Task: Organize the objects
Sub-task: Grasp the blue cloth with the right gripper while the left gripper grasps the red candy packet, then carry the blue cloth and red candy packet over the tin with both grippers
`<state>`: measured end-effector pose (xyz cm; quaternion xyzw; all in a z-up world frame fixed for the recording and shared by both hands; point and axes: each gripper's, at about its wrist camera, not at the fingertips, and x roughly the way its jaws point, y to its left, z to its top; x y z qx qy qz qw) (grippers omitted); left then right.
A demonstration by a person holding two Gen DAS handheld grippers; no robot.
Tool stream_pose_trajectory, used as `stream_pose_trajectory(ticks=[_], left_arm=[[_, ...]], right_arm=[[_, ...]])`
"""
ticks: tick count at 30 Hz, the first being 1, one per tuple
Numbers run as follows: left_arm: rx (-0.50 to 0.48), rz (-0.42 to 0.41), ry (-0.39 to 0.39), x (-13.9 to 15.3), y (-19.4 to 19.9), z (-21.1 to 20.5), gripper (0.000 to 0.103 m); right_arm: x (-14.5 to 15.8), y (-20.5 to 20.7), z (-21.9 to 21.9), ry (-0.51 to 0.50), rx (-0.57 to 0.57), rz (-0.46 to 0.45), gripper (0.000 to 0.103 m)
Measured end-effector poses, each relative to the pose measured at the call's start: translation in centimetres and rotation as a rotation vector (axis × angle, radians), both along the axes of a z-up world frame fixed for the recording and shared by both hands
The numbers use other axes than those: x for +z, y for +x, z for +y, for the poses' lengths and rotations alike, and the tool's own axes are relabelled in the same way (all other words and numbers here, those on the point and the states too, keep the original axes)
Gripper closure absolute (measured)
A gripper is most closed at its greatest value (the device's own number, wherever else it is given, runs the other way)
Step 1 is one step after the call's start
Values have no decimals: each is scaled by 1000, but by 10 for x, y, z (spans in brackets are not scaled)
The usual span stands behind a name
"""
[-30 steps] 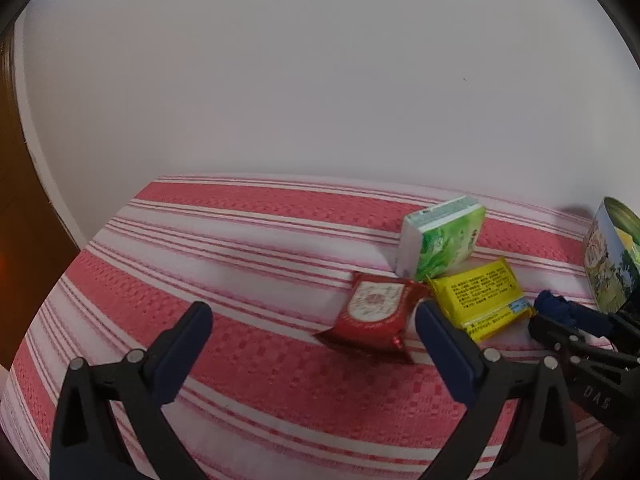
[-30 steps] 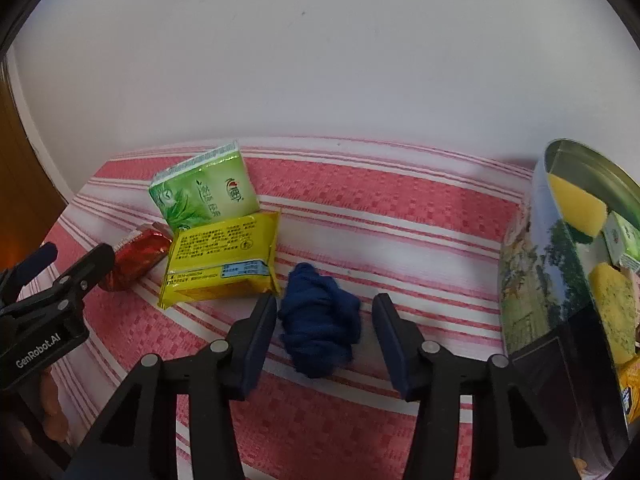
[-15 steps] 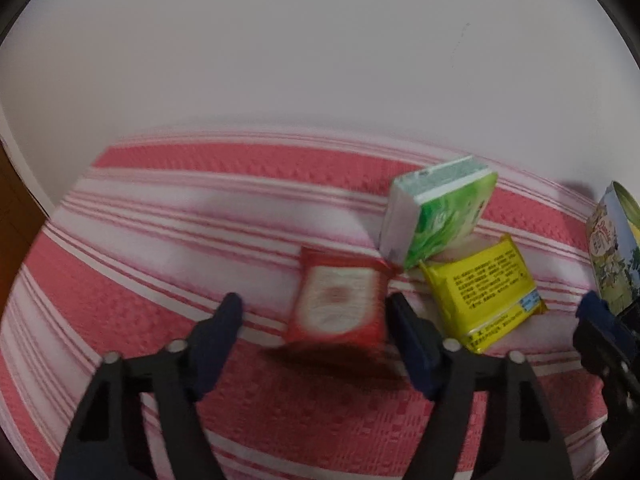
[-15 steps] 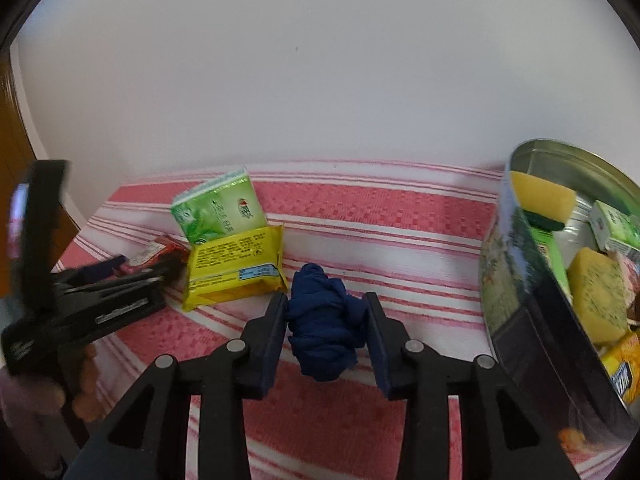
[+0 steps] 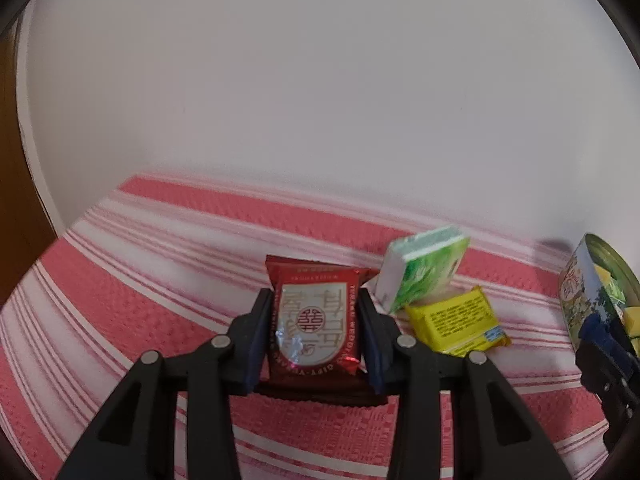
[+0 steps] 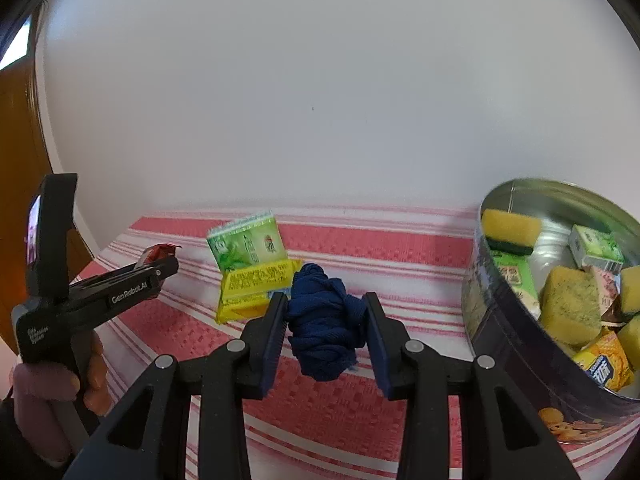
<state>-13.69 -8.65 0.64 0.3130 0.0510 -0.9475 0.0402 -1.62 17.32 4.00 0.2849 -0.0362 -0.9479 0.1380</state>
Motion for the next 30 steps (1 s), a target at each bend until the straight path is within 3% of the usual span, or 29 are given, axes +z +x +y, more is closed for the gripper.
stream_pose_trajectory(ticks=[5,10,14,22,30], left_arm=[[-82,116,-6,11,14,0,63],[-143,142,60,16,25,2,63],[-149,171,61,21,38,13,63],[-138,156,25,18,56,34,63],[-151,141,-27,19,71,66,63]], right_arm=[[10,20,1,48,-19,114,62],[18,34,5,81,-28,175,62],[21,37,11,67,-26,171,62],[26,39,37,-17,-17,148,62],[29,54,65,-39,-28,159,62]])
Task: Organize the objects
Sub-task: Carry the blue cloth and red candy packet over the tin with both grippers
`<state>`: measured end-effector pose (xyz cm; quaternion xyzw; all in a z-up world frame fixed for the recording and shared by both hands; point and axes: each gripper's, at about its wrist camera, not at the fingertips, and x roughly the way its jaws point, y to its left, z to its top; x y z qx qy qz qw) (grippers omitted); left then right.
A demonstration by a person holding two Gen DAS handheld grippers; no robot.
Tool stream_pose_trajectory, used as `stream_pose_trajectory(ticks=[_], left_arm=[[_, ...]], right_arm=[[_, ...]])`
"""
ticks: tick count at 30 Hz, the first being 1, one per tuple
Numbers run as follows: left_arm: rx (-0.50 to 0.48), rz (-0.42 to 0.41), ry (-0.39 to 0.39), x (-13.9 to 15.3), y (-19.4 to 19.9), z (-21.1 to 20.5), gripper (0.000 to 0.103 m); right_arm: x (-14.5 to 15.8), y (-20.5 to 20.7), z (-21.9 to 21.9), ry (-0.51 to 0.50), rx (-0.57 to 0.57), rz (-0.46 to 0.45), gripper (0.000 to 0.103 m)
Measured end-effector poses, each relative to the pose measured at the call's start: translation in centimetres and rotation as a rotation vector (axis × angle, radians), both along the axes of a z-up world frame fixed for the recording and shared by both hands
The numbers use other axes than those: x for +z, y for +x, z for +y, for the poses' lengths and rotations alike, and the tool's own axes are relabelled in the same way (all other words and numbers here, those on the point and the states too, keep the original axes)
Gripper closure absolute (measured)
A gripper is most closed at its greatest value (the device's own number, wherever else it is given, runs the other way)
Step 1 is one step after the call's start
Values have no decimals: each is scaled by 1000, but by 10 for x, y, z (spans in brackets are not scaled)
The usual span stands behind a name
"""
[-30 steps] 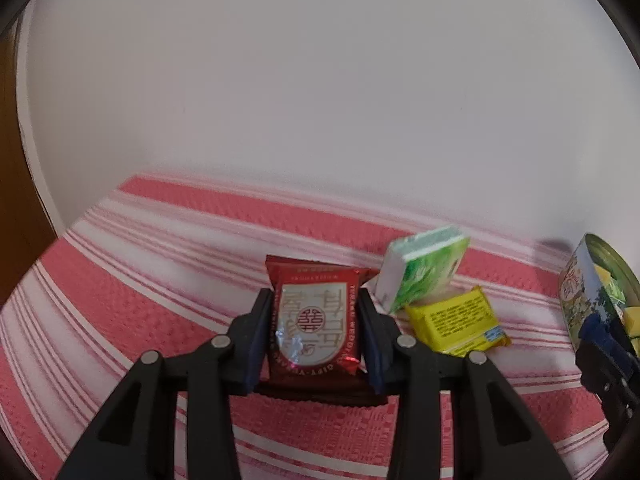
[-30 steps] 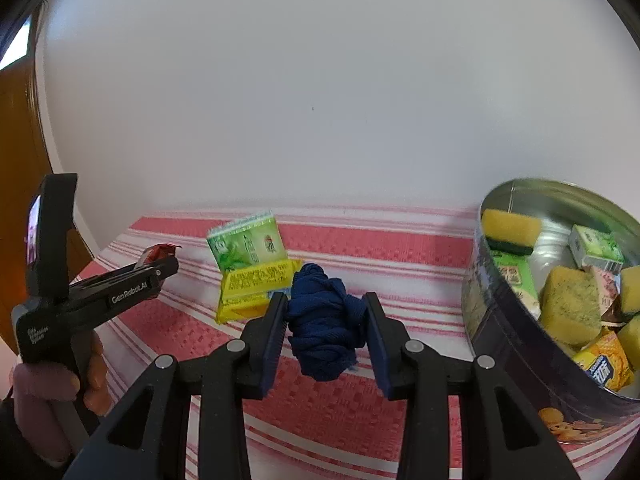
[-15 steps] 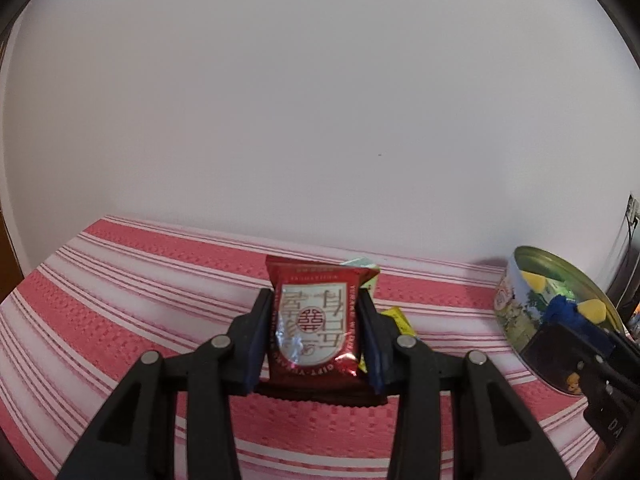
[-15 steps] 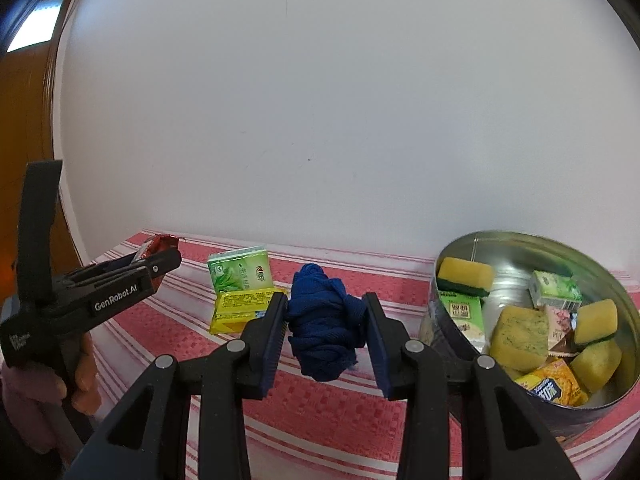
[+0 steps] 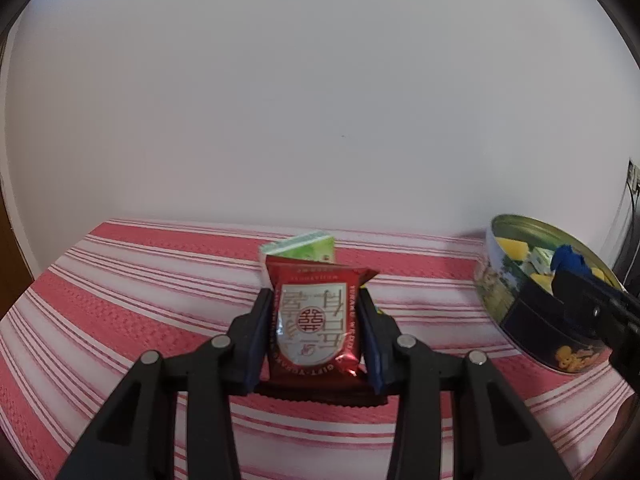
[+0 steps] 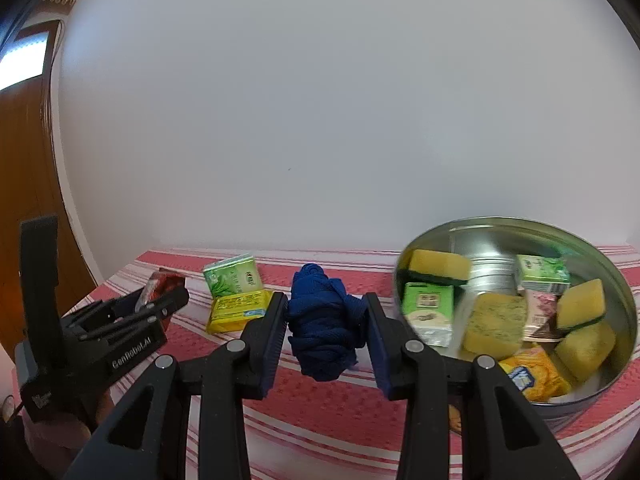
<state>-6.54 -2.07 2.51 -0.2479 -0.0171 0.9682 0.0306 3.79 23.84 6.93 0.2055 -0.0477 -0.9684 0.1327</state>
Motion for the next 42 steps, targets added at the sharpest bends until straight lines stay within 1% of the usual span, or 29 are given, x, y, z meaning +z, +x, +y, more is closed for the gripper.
stream_pose_trajectory(ticks=[7,13,22,29,42], left_arm=[[-12,-16,8,3,5,24,63],[-30,-16,-6,5,5,53,63],[-52,-8,4,15,3,89,63],[-103,16,-1,25,2,121,63],[-173,26,-4,34,-2,170,63]], right_arm=[[6,12,22,0,-28,29,62],[15,22,38,5,-53,53,62],[24,21,65,0,-110,78,62],[27,19,90,18,-158,92,62],[31,14,134,54,-262,110,62]])
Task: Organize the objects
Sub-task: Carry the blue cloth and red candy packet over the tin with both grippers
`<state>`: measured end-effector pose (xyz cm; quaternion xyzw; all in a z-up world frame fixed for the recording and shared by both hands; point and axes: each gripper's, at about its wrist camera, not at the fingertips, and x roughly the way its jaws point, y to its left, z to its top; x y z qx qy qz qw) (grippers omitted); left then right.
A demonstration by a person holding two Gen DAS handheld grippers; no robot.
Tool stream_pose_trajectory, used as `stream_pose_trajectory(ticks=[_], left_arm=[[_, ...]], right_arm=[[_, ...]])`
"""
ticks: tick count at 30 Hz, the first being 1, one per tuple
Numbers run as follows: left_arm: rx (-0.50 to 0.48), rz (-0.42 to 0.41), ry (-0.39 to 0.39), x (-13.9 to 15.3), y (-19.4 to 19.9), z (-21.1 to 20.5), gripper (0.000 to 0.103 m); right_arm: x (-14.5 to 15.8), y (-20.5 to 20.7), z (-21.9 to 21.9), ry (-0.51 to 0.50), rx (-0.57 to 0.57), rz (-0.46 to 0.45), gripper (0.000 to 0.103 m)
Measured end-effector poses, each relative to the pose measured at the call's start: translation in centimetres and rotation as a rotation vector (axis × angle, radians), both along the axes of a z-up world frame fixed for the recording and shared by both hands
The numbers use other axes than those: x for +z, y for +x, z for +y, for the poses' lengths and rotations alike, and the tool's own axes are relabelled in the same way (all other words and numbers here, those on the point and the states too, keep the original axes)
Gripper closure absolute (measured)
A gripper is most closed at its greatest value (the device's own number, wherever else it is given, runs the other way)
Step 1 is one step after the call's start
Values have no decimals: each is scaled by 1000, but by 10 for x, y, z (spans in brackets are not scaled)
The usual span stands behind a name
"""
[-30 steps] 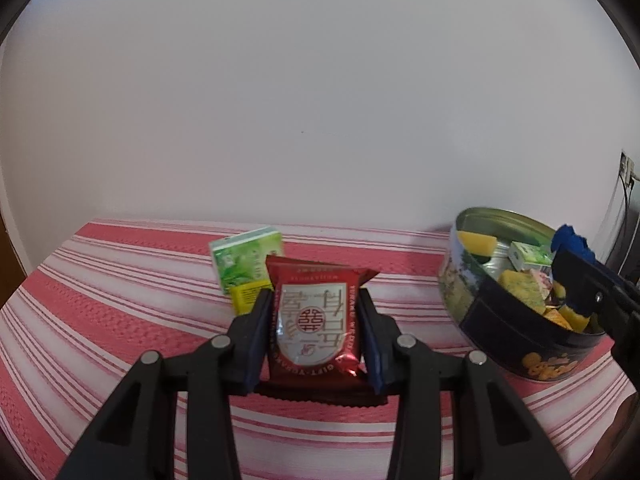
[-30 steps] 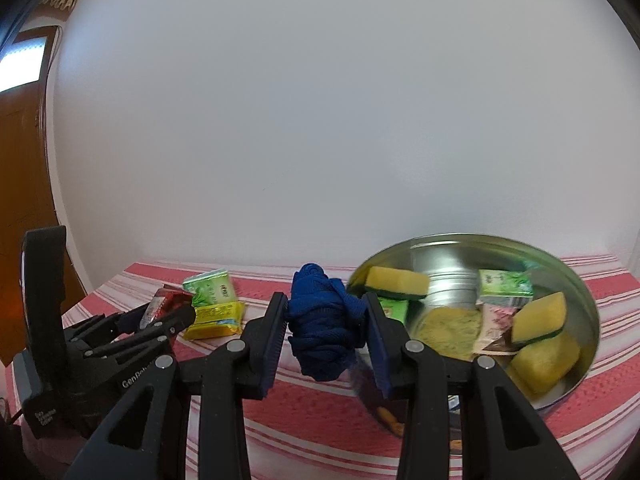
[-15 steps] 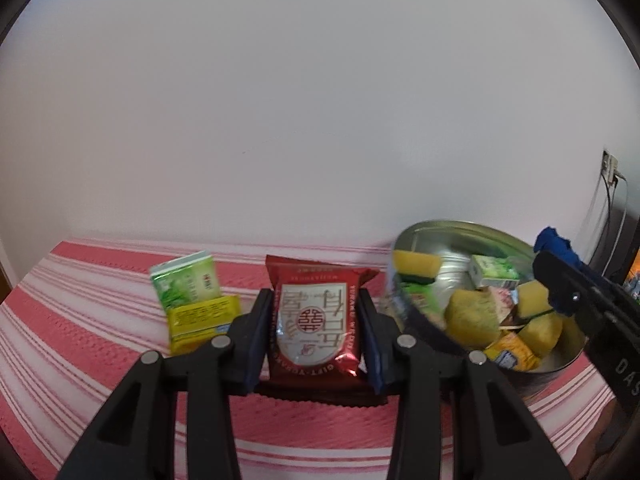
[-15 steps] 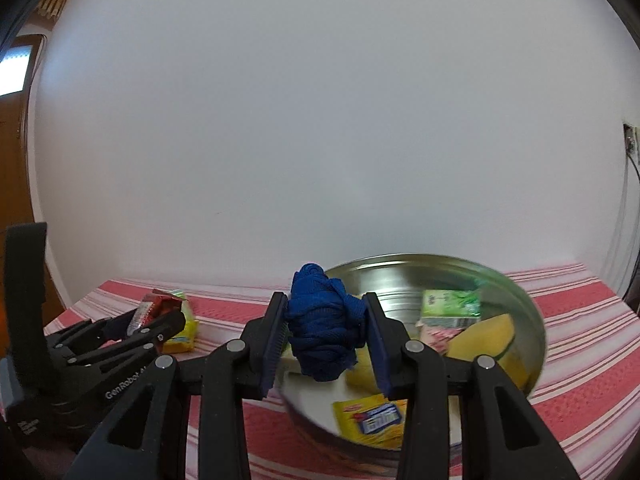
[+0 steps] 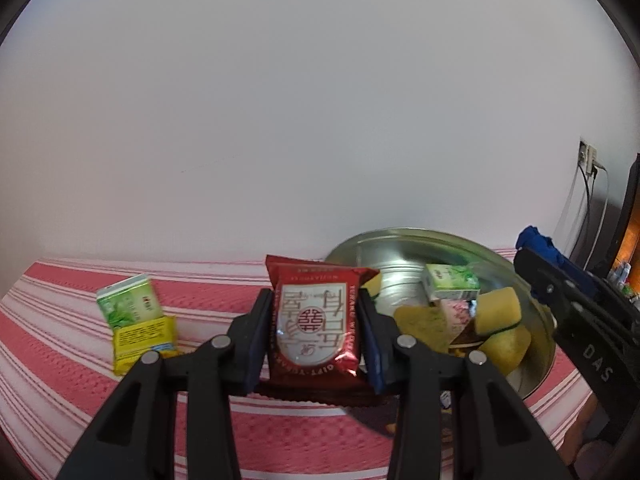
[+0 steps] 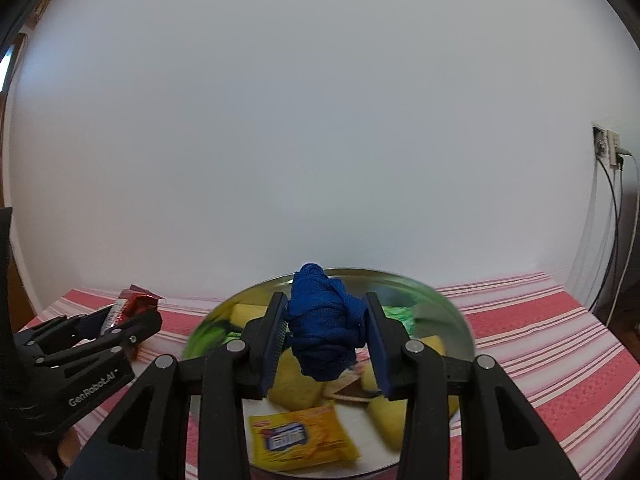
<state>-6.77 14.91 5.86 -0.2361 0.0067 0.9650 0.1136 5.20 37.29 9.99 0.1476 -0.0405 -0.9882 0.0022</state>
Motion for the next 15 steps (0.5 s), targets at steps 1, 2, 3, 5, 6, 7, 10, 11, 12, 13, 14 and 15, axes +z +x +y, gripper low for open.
stream_pose_trajectory(ticks=[1,2,3,5,6,7,10,11,12,13,14,15], left_arm=[[-6,0,-1,0,0,4,63],[-9,0,-1,1,-1,7,63],[-14,1,-2,1,-1,11,63],[-23,2,-2,3,-2,19,63],[-26,3,-2,3,-2,22,63],[-32,4,-2,4,-3,26,63],[-45,-1,-15,4,-8,37,63],[-52,-3,-20,4,-9,42,63],[-58,-5,-22,3,-10,46,63],[-63,-7,-25,3,-11,51,63],[-70,-10,-29,2,-13,55,63],[-76,-14,-33,1,-13,60,63]], right_arm=[[0,-1,4,4,-11,1,62],[0,-1,7,4,-19,2,62],[1,-2,11,4,-30,2,62],[1,-5,17,4,-49,1,62],[1,-6,20,5,-58,1,62],[1,-7,24,6,-68,0,62],[1,-10,33,5,-96,-1,62],[1,-11,36,10,-106,-1,62],[1,-12,38,15,-113,-1,62],[1,-13,39,22,-122,0,62],[1,-14,41,29,-132,-1,62],[1,-15,43,34,-137,-2,62]])
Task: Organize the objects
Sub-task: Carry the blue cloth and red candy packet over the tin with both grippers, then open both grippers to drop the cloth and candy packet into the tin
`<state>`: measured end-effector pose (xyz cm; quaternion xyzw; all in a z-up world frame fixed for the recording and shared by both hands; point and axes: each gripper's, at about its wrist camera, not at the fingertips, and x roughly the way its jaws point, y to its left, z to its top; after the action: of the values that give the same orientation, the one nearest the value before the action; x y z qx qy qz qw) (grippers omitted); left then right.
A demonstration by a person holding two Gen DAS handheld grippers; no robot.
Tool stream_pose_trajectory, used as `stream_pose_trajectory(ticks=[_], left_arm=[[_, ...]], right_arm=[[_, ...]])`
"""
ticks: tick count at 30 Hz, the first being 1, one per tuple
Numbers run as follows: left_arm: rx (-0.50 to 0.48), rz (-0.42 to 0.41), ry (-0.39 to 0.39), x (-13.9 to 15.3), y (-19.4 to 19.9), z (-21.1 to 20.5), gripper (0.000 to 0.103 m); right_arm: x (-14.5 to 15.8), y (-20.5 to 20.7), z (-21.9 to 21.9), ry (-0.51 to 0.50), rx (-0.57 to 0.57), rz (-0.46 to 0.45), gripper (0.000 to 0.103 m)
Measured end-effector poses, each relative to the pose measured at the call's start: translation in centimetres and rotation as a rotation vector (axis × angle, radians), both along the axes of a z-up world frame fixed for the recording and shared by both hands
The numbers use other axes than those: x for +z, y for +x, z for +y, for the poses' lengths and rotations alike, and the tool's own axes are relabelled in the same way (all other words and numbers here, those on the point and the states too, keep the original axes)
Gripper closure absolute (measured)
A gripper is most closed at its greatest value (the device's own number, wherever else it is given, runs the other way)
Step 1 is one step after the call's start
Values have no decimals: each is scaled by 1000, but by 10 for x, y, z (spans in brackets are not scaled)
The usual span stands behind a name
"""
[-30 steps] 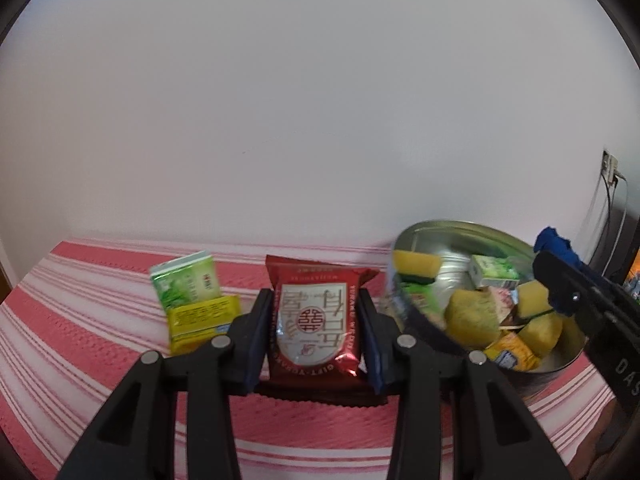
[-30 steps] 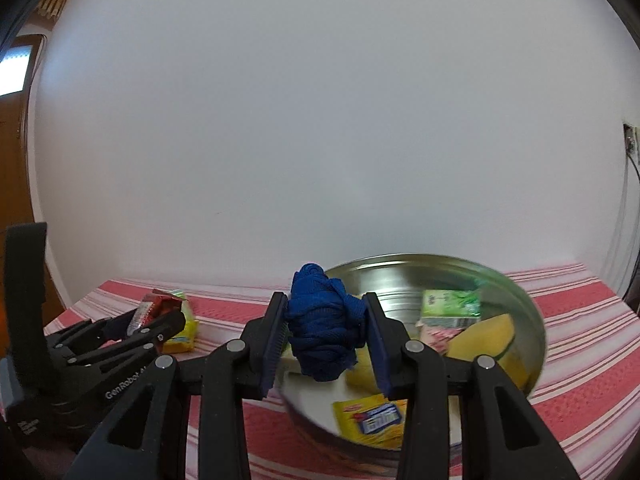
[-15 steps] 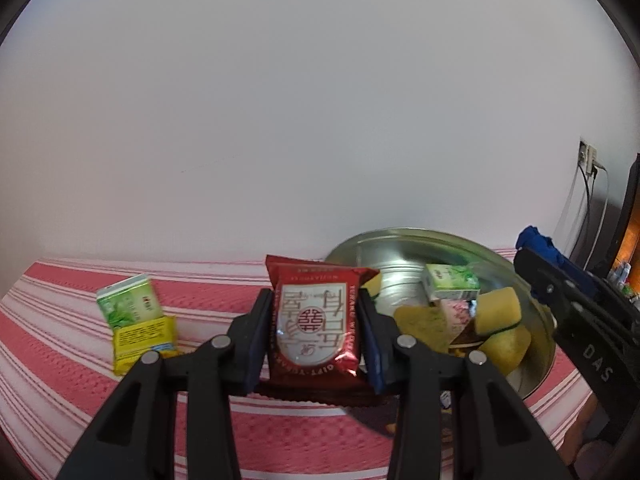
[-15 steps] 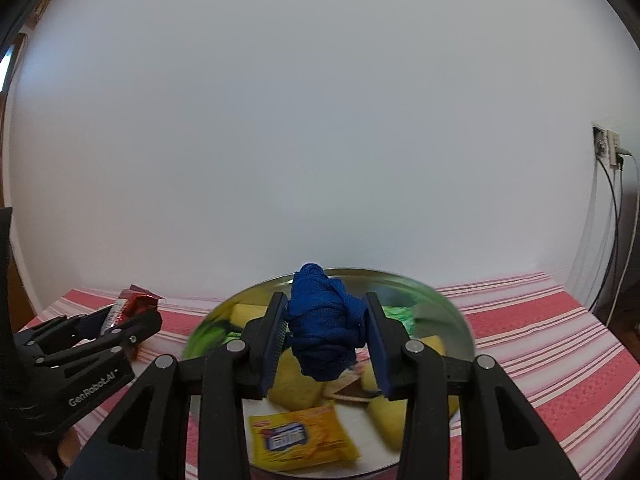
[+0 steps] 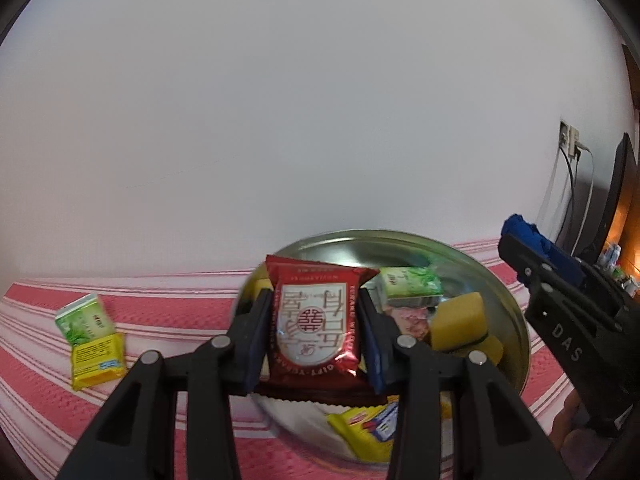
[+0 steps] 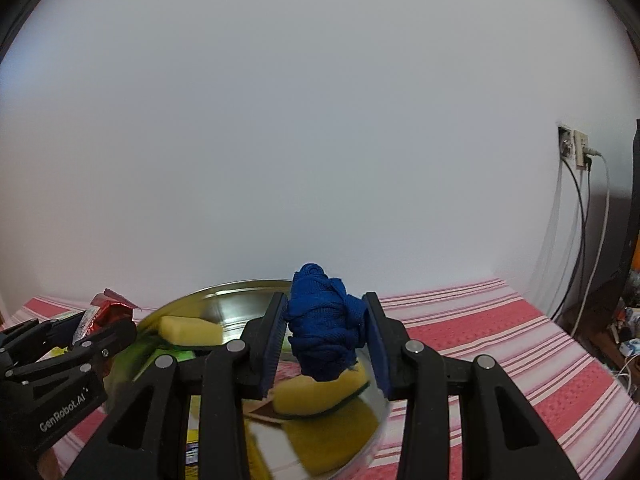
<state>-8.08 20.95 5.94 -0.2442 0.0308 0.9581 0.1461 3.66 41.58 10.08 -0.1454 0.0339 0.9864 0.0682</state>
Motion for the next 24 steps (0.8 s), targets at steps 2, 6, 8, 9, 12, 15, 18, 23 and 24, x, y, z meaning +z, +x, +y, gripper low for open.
stream_pose_trajectory(ticks=[2,6,8,9,12,15,18,23,24], left_arm=[[-7,-8,-8,-2,-3,10,63],[-11,-25,-11,-4,-9,21,63],[-13,-33,-15,-6,-12,25,63],[-15,-37,-19,-6,-13,28,63],[-13,-44,-23,-7,-16,31,63],[-11,-69,-30,-12,-21,35,63],[-12,-83,-34,-17,-24,37,63],[1,-111,-42,-23,-28,34,63],[2,-115,-43,-24,-29,34,63]], right_arm=[[-1,-4,4,7,-14,-10,62],[-7,-13,10,14,-25,-45,62],[-9,-18,11,15,-22,-60,62],[-10,-19,11,13,-20,-67,62],[-13,-25,13,5,-22,-87,62],[-16,-29,13,-5,-15,-105,62],[-17,-32,10,0,-3,-123,62],[-19,-38,2,3,20,-151,62],[-20,-32,1,2,25,-158,62]])
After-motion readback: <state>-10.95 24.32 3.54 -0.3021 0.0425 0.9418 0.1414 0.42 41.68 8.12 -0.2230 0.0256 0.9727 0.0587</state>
